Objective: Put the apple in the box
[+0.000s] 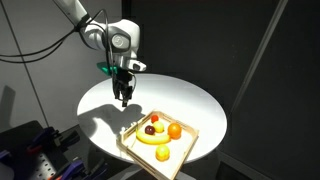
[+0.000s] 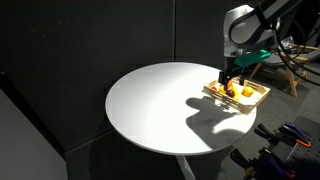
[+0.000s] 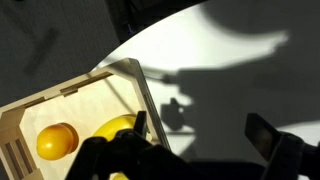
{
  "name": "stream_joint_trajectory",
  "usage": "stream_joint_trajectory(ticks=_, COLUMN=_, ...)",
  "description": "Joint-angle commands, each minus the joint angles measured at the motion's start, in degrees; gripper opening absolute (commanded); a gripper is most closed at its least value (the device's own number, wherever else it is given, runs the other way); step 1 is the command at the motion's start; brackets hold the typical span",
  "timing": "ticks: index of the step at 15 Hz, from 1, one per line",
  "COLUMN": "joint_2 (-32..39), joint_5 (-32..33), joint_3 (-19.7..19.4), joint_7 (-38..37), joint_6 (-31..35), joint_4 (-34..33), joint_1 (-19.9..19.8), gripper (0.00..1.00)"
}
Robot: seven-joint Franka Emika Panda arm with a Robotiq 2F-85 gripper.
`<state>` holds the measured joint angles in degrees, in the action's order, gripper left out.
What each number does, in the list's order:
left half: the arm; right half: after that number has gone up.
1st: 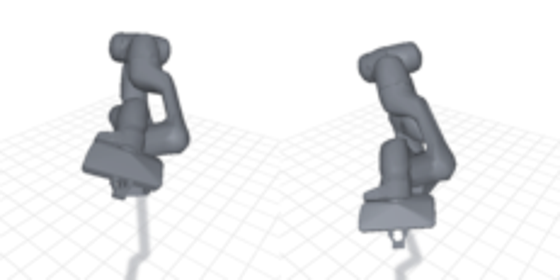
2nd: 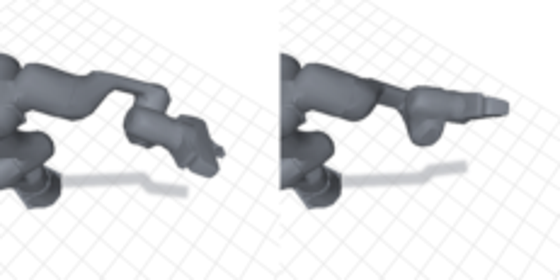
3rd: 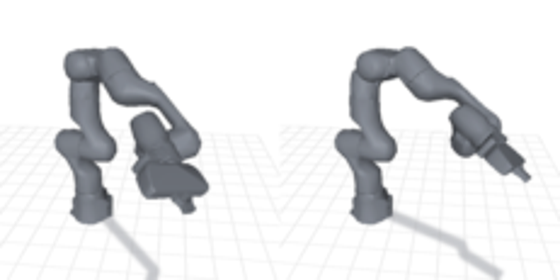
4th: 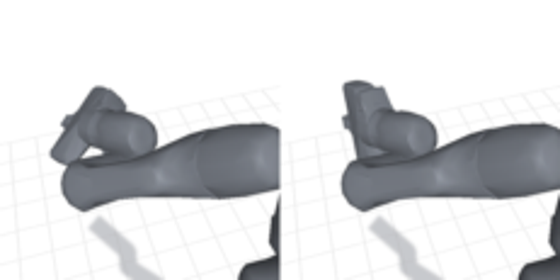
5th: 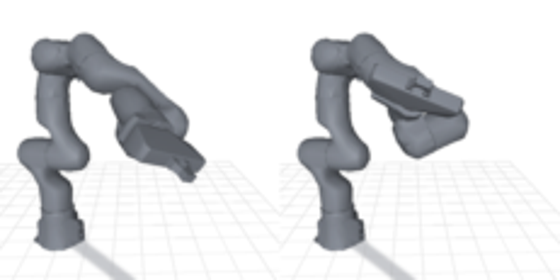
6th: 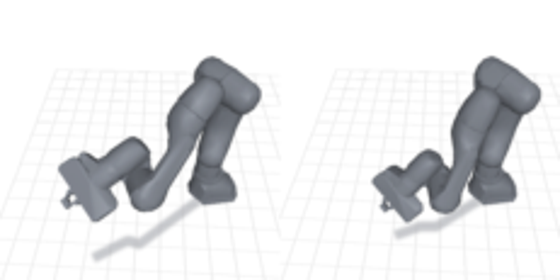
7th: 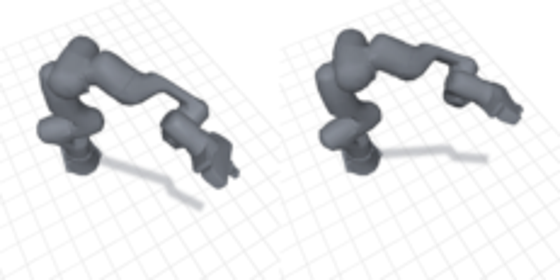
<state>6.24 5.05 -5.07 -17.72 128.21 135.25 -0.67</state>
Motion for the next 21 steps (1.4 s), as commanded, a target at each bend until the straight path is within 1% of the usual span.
stream_joint_trajectory(ticks=1, joint_2=-5.9, joint_5=-0.5, joint_3=1.8, joint_7=1.4, joint_6=-2.2, joint_4=3.9, joint_1=0.4, gripper=1.0)
stream_joint_trajectory(ticks=6, joint_2=-11.8, joint_5=-2.4, joint_3=4.5, joint_7=5.1, joint_6=-0.9, joint_4=7.3, joint_1=1.5, gripper=1.0)
stream_joint_trajectory(ticks=12, joint_2=-16.9, joint_5=-8.7, joint_3=6.7, joint_7=9.0, joint_6=-1.3, joint_4=8.2, joint_1=3.3, gripper=1.0)
stream_joint_trajectory(ticks=15, joint_2=-18.3, joint_5=-10.3, joint_3=7.7, joint_7=8.7, joint_6=-1.4, joint_4=8.7, joint_1=4.1, gripper=1.0)
stream_joint_trajectory(ticks=21, joint_2=-20.8, joint_5=-9.2, joint_3=8.9, joint_7=6.7, joint_6=-1.5, joint_4=9.2, joint_1=4.1, gripper=1.0)
